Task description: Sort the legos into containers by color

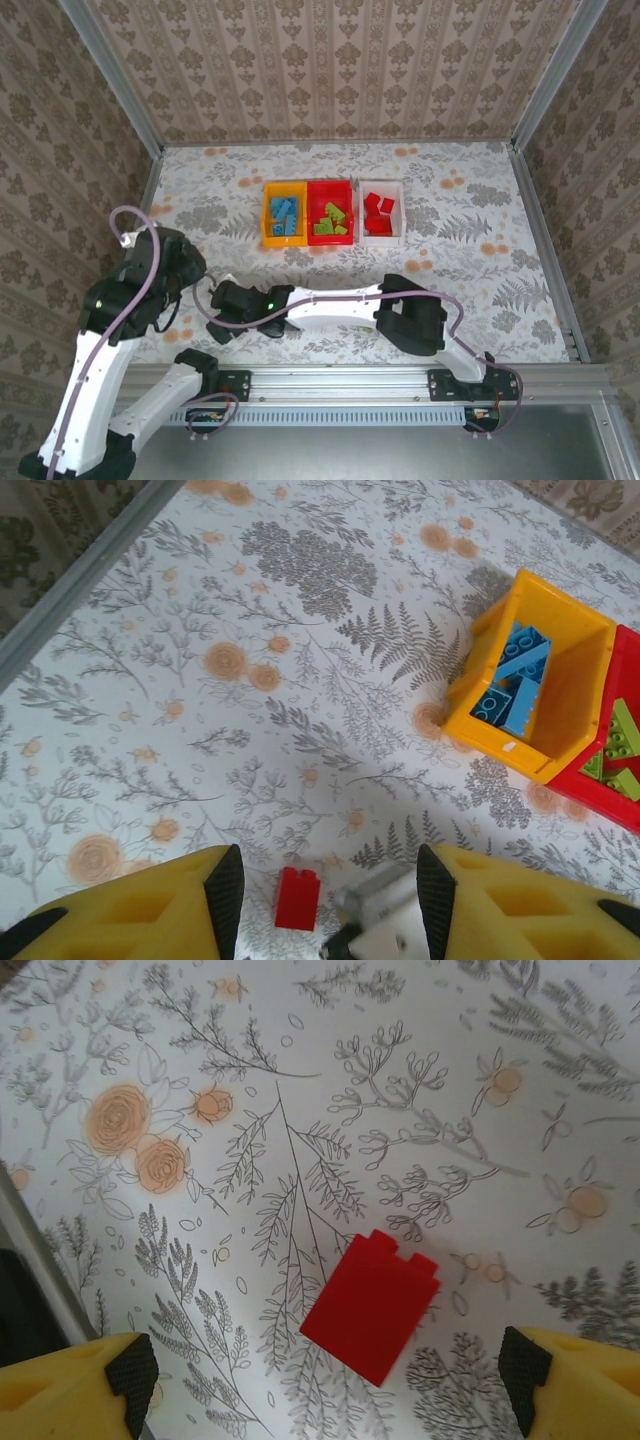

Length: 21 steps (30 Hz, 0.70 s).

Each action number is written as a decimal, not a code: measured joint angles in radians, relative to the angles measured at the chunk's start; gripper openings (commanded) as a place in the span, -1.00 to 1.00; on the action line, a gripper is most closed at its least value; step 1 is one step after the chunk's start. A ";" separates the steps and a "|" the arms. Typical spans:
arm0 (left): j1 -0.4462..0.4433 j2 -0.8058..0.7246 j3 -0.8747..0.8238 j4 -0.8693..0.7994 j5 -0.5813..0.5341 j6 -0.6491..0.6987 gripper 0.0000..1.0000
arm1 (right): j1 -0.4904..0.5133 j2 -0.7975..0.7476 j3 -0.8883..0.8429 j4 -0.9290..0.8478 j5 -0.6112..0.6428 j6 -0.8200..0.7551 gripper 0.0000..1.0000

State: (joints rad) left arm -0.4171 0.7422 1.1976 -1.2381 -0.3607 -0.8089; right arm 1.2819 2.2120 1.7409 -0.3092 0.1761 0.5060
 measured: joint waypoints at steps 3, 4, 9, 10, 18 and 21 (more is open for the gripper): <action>0.000 -0.024 0.000 -0.044 -0.010 0.000 0.05 | 0.003 0.053 0.063 -0.060 0.036 0.054 0.79; 0.000 -0.029 0.000 -0.057 -0.012 0.000 0.05 | 0.001 0.068 0.074 -0.075 0.043 0.069 0.75; 0.000 -0.056 0.000 -0.109 -0.022 0.011 0.05 | -0.004 0.149 0.153 -0.133 0.062 0.133 0.44; 0.000 -0.058 0.000 -0.119 -0.023 0.016 0.05 | -0.005 0.164 0.168 -0.140 0.064 0.144 0.41; 0.000 -0.059 0.000 -0.157 -0.030 0.059 0.05 | -0.005 0.222 0.260 -0.187 0.081 0.204 -0.17; 0.000 -0.059 0.000 -0.158 -0.029 0.074 0.06 | -0.005 0.224 0.263 -0.195 0.089 0.209 -0.22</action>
State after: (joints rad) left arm -0.4171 0.6830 1.1980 -1.3960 -0.3901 -0.7349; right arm 1.2770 2.4363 2.0037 -0.5045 0.2646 0.7151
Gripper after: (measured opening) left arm 0.527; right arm 0.402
